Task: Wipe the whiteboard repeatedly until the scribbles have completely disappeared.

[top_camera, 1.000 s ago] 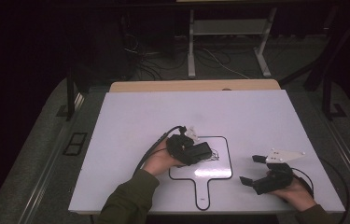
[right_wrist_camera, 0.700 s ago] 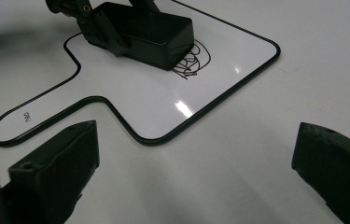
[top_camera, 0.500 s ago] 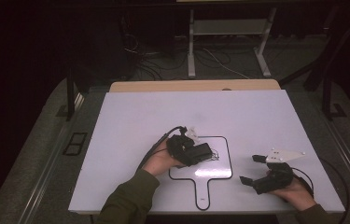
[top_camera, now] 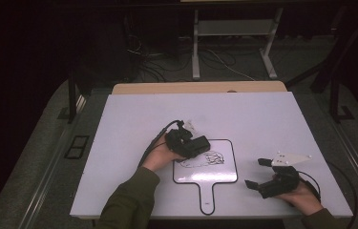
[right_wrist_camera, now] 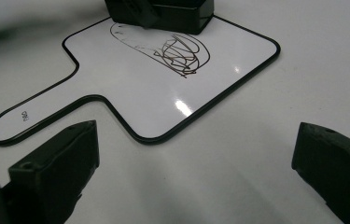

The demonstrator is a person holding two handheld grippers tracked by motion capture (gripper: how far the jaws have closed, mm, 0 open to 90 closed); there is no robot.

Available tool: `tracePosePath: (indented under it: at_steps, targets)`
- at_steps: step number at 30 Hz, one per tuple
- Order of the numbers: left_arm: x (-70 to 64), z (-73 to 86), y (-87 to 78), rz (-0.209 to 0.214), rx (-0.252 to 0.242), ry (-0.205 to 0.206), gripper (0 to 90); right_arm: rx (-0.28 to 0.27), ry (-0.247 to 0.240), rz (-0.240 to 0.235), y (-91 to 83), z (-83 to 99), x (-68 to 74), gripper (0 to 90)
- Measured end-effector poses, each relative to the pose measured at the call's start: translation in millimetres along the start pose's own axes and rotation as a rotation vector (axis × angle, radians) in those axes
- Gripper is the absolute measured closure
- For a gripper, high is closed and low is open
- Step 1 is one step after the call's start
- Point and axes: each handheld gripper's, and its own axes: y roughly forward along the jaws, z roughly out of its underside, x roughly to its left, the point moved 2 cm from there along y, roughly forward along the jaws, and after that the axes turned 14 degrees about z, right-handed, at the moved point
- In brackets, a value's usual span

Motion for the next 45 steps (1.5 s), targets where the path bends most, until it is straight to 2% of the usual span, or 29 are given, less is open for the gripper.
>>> tracePosePath:
  at_steps: [3, 8, 9, 15, 25, 28, 32, 41, 43, 44, 45]
  targets:
    - [3.1, 0.3, -0.9, -0.003, -0.005, -0.012, 38.8, 0.001, 0.002, 0.0, 0.1, -0.1, 0.0, 0.0]
    - [-1.0, -1.0, -0.5, -0.006, 0.021, 0.01, 38.8, 0.001, -0.001, 0.001, -0.3, 0.1, -0.1, 0.0]
    - [-4.0, -0.9, 0.6, -0.004, 0.019, 0.001, 38.8, 0.001, -0.001, 0.001, -0.4, 0.1, -0.1, 0.0]
    - [-19.1, 0.1, 3.7, 0.009, 0.038, 0.046, 38.8, -0.001, 0.002, 0.001, -1.4, 0.1, -0.2, 0.0]
    - [-47.9, 3.1, 9.9, 0.053, 0.061, 0.093, 38.8, -0.004, 0.0, 0.002, -1.6, -0.1, -0.1, 0.0]
    - [-51.5, 2.7, 11.3, 0.057, 0.064, 0.108, 38.8, -0.004, -0.001, 0.001, -1.9, -0.1, -0.1, 0.0]
    - [-43.4, 2.3, 9.1, 0.062, 0.061, 0.094, 38.9, -0.006, -0.002, 0.001, -1.8, -0.2, -0.1, 0.0]
    - [-14.0, -4.4, 6.1, 0.02, 0.034, 0.04, 38.9, -0.002, 0.002, 0.002, -1.2, -0.3, -0.2, 0.0]
    - [-10.3, -4.8, 4.5, 0.014, 0.045, 0.042, 38.9, -0.002, 0.004, 0.001, -1.2, -0.3, -0.2, 0.0]
    - [-5.1, -5.5, 3.2, -0.002, 0.044, 0.025, 38.9, 0.0, 0.003, 0.002, -1.0, -0.3, -0.6, 0.0]
    - [-1.7, -5.9, 2.3, -0.009, 0.042, 0.025, 38.9, 0.0, 0.004, 0.002, -1.0, -0.4, -0.6, 0.0]
